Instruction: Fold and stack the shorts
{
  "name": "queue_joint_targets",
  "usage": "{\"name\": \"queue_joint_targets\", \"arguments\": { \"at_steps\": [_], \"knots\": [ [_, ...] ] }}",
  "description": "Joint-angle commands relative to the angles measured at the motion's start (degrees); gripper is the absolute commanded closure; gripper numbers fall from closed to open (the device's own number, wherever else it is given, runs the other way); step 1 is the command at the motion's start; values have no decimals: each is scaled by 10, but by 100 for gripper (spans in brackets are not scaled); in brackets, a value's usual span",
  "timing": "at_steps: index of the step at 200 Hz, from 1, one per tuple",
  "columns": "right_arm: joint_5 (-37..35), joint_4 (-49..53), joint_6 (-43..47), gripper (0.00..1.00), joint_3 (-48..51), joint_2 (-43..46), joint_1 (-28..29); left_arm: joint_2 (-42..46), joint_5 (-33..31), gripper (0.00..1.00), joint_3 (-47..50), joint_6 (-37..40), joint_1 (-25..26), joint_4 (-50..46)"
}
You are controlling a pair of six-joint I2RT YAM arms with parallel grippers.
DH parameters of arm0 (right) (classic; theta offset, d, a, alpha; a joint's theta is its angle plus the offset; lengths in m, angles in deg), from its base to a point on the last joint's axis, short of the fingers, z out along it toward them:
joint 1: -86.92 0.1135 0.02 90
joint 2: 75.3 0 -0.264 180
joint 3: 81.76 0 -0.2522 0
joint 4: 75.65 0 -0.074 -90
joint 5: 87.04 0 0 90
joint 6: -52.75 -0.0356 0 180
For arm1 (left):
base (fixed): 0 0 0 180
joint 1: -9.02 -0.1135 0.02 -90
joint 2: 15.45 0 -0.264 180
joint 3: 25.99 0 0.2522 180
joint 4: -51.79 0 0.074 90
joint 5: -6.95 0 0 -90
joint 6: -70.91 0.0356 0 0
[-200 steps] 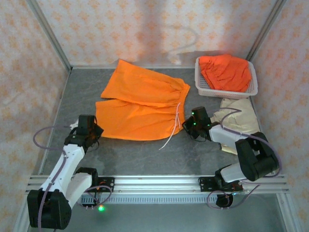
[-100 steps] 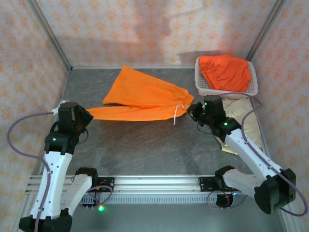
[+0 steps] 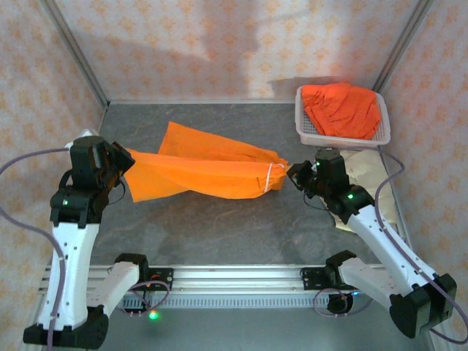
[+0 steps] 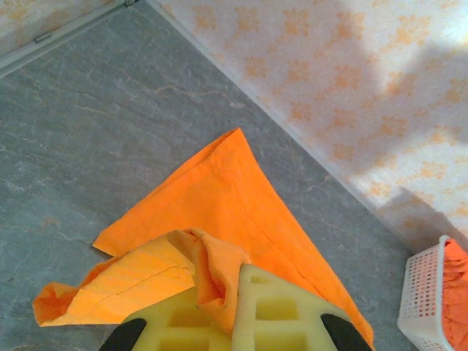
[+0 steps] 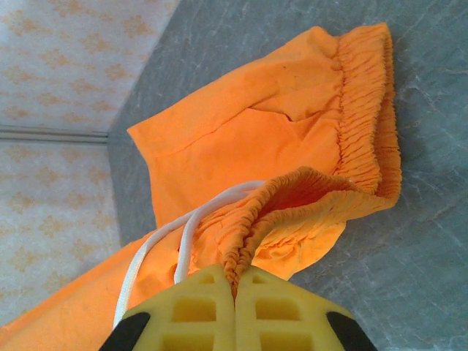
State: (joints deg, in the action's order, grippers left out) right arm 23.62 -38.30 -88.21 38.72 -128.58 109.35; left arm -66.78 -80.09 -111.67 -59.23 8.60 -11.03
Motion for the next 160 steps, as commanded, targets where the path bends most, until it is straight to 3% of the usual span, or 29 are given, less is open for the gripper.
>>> {"name": "queue_joint_targets", "arguments": {
  "at_steps": [1, 66, 160],
  "knots": [
    [-43, 15, -4, 100, 8, -8, -3, -46, 1, 100, -30, 27, -3, 22],
    [-82, -10, -6, 100, -2, -78, -5, -221, -2, 100, -123, 37, 5, 67],
    [-91, -59, 2, 100, -51, -213, -28, -469, -20, 100, -298, 41, 12, 49]
  ]
}}
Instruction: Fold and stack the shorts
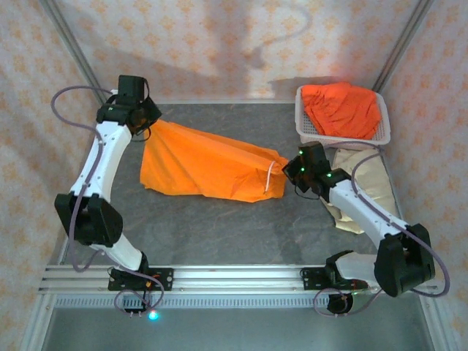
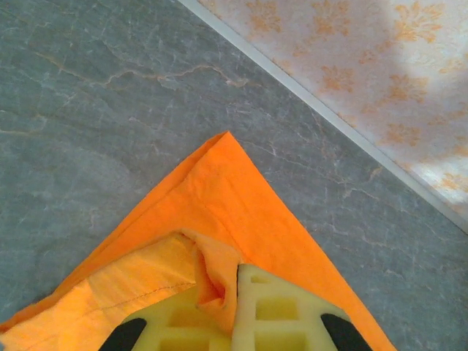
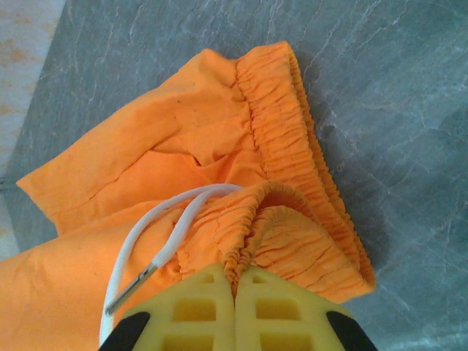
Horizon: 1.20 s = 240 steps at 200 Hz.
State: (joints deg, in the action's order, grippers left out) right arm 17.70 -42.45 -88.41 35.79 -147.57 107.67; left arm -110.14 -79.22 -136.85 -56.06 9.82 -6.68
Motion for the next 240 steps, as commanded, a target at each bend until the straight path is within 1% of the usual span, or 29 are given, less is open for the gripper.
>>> {"name": "queue_joint_targets", "arguments": {
  "at_steps": [1, 50, 56, 79, 83, 95, 101, 112, 122, 136, 143, 151, 158, 163, 169, 172, 181, 203, 221, 240],
  "knots": [
    [-31, -18, 4, 100, -22, -24, -11, -38, -29, 100, -48, 9, 0, 5],
    [-27, -37, 2, 100, -64, -110, -27, -143, -20, 100, -133, -1, 0, -2],
    [-28, -37, 1, 100, -70, -121, -29, -170, -15, 100, -143, -3, 0, -2],
    [-24, -44, -34, 100, -92, -167, -48, -230, -4, 100, -193, -16, 0, -9],
    [-18, -50, -45, 93, -94, -173, -55, -242, 1, 100, -205, -18, 0, -10],
    [10, -79, -80, 67, -95, -187, -77, -278, 13, 86, -252, -22, -1, -23],
    [26, -95, -95, 57, -94, -189, -87, -296, 16, 80, -282, -23, -1, -35],
    [47, -121, -114, 45, -95, -182, -100, -319, 27, 68, -338, -22, -2, -61],
    [49, -131, -113, 35, -96, -162, -103, -324, 42, 55, -375, -19, -3, -78],
    [45, -127, -98, 23, -97, -122, -99, -295, 61, 39, -377, -16, -3, -75],
    [46, -119, -89, 19, -95, -105, -96, -270, 71, 32, -354, -15, -3, -65],
    [48, -111, -79, 16, -91, -84, -91, -232, 83, 20, -313, -15, -2, -47],
    [50, -104, -71, 14, -86, -69, -85, -197, 95, 8, -268, -18, -2, -28],
    [52, -101, -68, 14, -80, -59, -80, -172, 102, 4, -232, -20, -1, -13],
    [56, -102, -65, 12, -73, -51, -71, -151, 111, 2, -186, -23, -1, 7],
    [60, -103, -65, 12, -69, -47, -66, -122, 115, 1, -163, -24, 0, 17],
    [70, -110, -64, 11, -60, -43, -49, -77, 125, 0, -88, -32, 2, 47],
    [96, -127, -67, 10, -49, -56, -7, 7, 150, 0, 91, -65, 6, 140],
    [106, -145, -73, 9, -45, -76, 24, 39, 169, 0, 203, -89, 10, 205],
    [108, -150, -72, 9, -43, -103, 48, 48, 172, 0, 283, -102, 15, 252]
  ]
}}
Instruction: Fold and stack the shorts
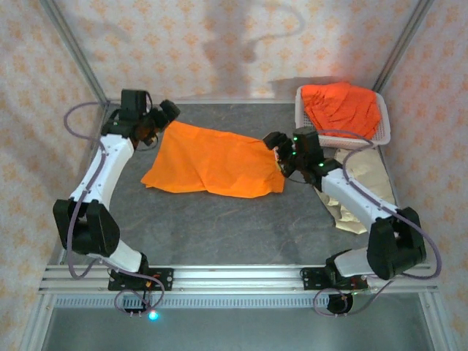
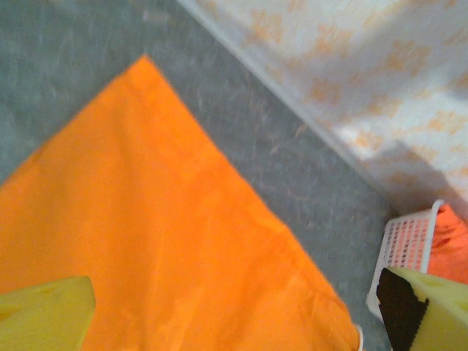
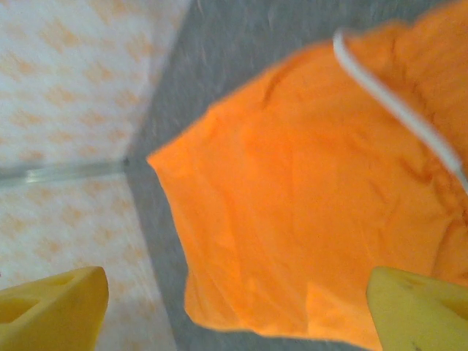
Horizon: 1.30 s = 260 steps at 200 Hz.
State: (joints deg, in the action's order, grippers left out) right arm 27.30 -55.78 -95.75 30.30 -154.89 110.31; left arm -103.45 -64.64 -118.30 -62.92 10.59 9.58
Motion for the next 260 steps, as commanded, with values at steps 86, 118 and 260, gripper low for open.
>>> {"name": "queue_joint_targets", "arguments": {
  "at_steps": [86, 118, 260],
  "knots": [
    [-5, -13, 39, 7, 71, -93, 21, -105, 33, 0, 254, -34, -4, 211],
    [-12, -4, 56, 7, 97, -94, -4, -110, 39, 0, 295, -21, -32, 223],
    [-25, 173, 259, 0, 49, 6, -30, 208, 54, 0, 321, 79, -50, 91]
  ]
}}
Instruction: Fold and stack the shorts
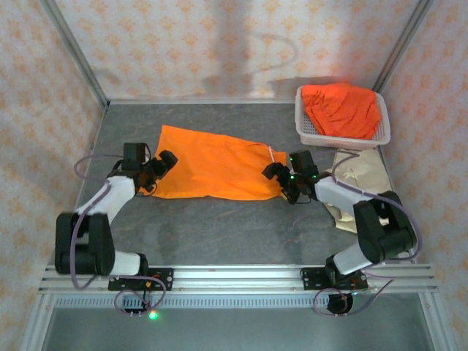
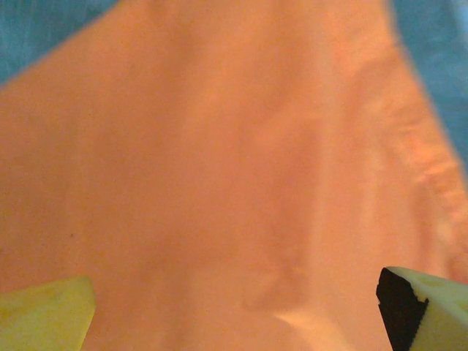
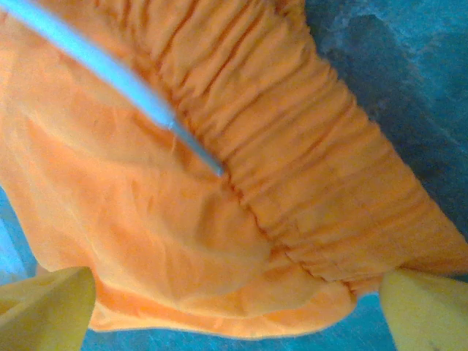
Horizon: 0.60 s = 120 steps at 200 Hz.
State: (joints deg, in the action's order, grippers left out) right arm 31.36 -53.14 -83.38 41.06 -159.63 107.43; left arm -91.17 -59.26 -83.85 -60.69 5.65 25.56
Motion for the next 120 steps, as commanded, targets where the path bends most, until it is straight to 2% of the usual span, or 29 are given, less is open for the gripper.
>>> {"name": "queue_joint_targets", "arguments": {
  "at_steps": [1, 23, 42, 80, 99, 120],
  "knots": [
    [-70, 152, 141, 0, -61, 54, -1, 88, 1, 0, -24, 58, -1, -70],
    [-170, 263, 262, 0, -115, 61, 0, 162, 25, 0, -21, 80, -1, -79],
    [-212, 317, 325, 0, -152, 39, 0, 206, 43, 0, -8, 76, -1, -71],
    [-167, 330, 369, 2, -218, -40, 0, 242, 74, 0, 14, 69, 0, -65],
    [-170, 331, 373, 12, -249, -81, -1, 256, 76, 0, 18, 70, 1, -78],
    [-168, 335, 372, 18, -278, -122, -6, 269, 77, 0, 25, 70, 1, -84]
  ]
}}
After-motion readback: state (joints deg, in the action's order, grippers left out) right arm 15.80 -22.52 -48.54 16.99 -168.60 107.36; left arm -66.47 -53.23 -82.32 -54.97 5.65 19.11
